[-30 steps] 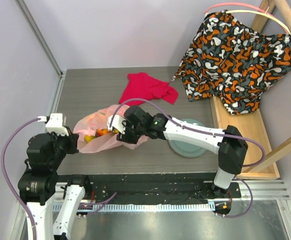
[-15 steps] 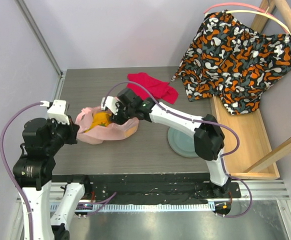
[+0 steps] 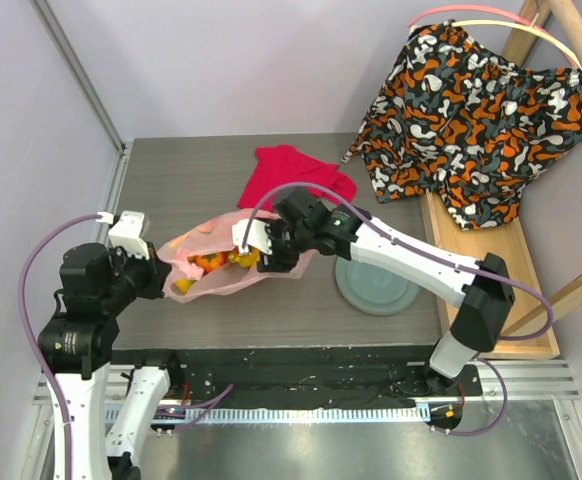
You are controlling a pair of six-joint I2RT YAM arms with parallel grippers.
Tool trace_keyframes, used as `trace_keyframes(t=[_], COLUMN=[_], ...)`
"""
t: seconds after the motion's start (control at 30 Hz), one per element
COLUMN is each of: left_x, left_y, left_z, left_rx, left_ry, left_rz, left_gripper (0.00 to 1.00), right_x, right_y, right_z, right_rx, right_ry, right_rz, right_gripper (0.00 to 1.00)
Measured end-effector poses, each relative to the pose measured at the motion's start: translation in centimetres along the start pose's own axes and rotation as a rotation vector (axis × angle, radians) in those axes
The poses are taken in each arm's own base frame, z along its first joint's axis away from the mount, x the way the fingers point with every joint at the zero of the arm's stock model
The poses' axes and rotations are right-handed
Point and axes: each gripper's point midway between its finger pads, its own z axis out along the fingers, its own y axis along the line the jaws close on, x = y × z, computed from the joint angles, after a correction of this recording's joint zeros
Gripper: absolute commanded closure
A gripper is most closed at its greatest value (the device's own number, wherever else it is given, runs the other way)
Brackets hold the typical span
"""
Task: Take the fake fruits out of the plastic bag
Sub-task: Adjust the plastic bag at the center of the board, then take out the fake fruit from the plastic bag.
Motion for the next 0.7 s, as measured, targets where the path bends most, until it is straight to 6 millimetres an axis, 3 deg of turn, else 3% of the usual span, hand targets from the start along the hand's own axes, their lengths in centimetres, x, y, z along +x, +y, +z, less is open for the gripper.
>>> trace_keyframes(t=[0.23, 0.37, 0.57, 0.7], left_x=[0.9, 0.8, 0.7, 0.8], left_y=[-0.1, -0.2, -0.3, 0.3], left_z=[0.6, 0.3, -0.3, -0.2], left_rx=[0.013, 0.012, 0.008, -0.022], left_ry=[0.027, 0.012, -0.014, -0.017], left_rz=[-0.026, -0.026, -0.023, -0.037], left_gripper=[1.0, 1.0, 1.0, 1.0], right_x=[-3.8, -3.6, -2.8, -1.4], right_y=[-3.5, -3.6, -5.1, -6.2], right_z=[4.5, 6.8, 9.0, 11.0], right_rx=[0.015, 0.014, 0.115, 0.195], right_ry=[-0.109, -0.113, -0.102, -0.068], right_rz=[0.128, 0.263, 0.474, 0.571], right_gripper=[0.38, 0.36, 0.15, 0.11])
